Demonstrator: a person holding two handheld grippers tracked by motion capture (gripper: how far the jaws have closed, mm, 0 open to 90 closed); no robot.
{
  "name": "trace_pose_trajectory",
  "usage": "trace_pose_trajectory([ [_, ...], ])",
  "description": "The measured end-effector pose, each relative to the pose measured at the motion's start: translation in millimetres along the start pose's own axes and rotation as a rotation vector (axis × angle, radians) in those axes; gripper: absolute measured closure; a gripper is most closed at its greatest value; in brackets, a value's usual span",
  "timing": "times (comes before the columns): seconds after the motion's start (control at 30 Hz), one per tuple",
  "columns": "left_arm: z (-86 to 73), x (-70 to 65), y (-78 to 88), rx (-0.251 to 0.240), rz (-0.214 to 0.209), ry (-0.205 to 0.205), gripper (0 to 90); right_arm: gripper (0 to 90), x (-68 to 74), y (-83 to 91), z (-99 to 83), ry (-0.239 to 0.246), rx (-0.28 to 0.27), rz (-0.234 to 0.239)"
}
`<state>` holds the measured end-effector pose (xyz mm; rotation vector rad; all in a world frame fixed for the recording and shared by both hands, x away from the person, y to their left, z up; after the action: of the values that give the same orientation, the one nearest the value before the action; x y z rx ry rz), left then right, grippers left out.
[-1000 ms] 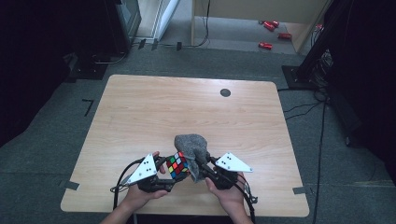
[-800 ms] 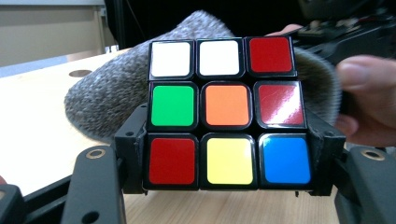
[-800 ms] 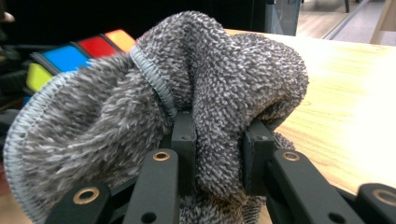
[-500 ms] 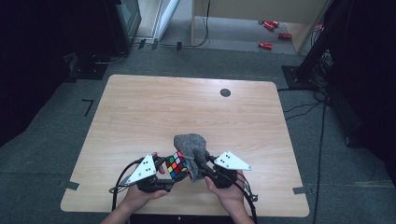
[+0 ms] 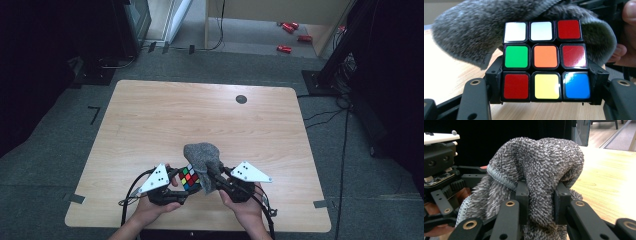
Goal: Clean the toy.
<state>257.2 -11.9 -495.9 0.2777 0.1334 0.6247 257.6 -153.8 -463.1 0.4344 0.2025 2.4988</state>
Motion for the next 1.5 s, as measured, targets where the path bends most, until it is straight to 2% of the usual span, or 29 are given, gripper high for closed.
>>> trace_pose_trajectory([
  [0.13,6.1,-0.1,3.1,-0.019,-0.028,0.045,34.4,72.6,-8.6,-3.0,-7.1,0.033,0.029,-0.045],
  [0.2,9.3,3.8,5.4,-0.039,-0.032,0.067,34.3,72.5,-13.7,-2.3,-10.7,-0.007,0.041,-0.047],
  [0.23,8.6,5.5,5.2,-0.036,-0.021,0.062,34.4,72.5,-12.8,-1.6,-10.6,-0.012,0.035,-0.038],
  [0.3,5.1,7.3,3.3,-0.019,-0.006,0.047,34.4,72.6,-6.3,-1.1,-6.8,0.017,0.031,-0.032],
  [0.33,3.5,6.9,2.1,-0.009,-0.004,0.043,34.3,72.5,-3.1,-0.6,-4.1,0.037,0.029,-0.044],
  [0.43,-0.7,-0.4,-2.0,0.017,-0.003,-0.012,34.3,72.5,8.7,1.8,5.2,0.065,-0.015,-0.012],
  [0.5,-1.6,-6.0,-3.1,0.022,-0.002,-0.044,34.4,72.5,15.8,0.8,7.5,0.093,-0.015,0.004],
  [0.57,-0.9,-6.8,-2.4,0.022,0.007,-0.055,34.3,72.5,16.3,-1.1,5.4,0.113,-0.007,-0.006],
  [0.63,1.4,-5.5,-0.3,0.006,0.007,-0.048,34.3,72.6,9.6,-1.1,1.8,0.079,-0.007,-0.013],
  [0.7,3.9,-3.3,1.2,-0.002,0.011,-0.037,34.4,72.7,-0.5,-1.0,-3.9,0.053,0.012,-0.046],
  [0.77,4.0,-3.0,0.6,0.001,0.007,-0.033,34.4,72.7,-3.4,-0.1,-5.3,0.02,0.009,-0.042],
  [0.83,2.1,-4.7,-1.1,0.014,0.002,-0.035,34.3,72.6,3.4,0.4,-1.1,0.037,0.013,-0.039],
  [0.9,0.6,-6.9,-2.0,0.019,-0.004,-0.043,34.3,72.5,14.0,-0.1,6.5,0.061,0.003,-0.012],
  [0.97,1.7,-7.4,-0.9,0.011,0.0,-0.045,34.4,72.5,18.0,-1.1,10.3,0.079,0.014,-0.017],
  [1.03,3.8,-6.2,1.7,-0.003,0.007,-0.051,34.3,72.6,12.4,-2.0,8.5,0.067,0.014,-0.028],
  [1.13,7.4,-3.0,4.3,-0.014,0.014,-0.038,34.3,73.0,-6.3,-2.8,-4.2,0.019,0.044,-0.089],
  [1.17,7.6,-2.8,4.4,-0.012,0.017,-0.046,34.4,73.0,-8.6,-2.2,-6.4,-0.009,0.043,-0.086],
  [1.2,7.1,-3.1,4.2,-0.01,0.022,-0.059,34.4,73.0,-7.3,-1.5,-5.9,-0.018,0.037,-0.076],
  [1.37,5.1,-6.7,1.2,0.003,0.026,-0.088,34.3,72.8,15.0,-1.0,10.4,0.059,-0.018,-0.014],
  [1.43,4.3,-7.0,0.1,0.009,0.034,-0.101,34.3,72.8,15.4,-1.4,10.1,0.084,-0.007,-0.031],
  [1.5,2.9,-6.1,-0.4,0.016,0.039,-0.105,34.4,72.8,8.1,-1.9,4.2,0.064,0.015,-0.045],
])
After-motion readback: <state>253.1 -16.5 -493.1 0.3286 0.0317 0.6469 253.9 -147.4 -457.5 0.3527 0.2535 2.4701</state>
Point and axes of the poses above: each handheld gripper's, and its own axes: y roughly backward along the jaws, z roughly out of its top, x roughly to its left, the point moved 7 cm from there along -y, roughly forward along the jaws, and after that the axes turned 13 degrees about z, right-handed, at the moved point
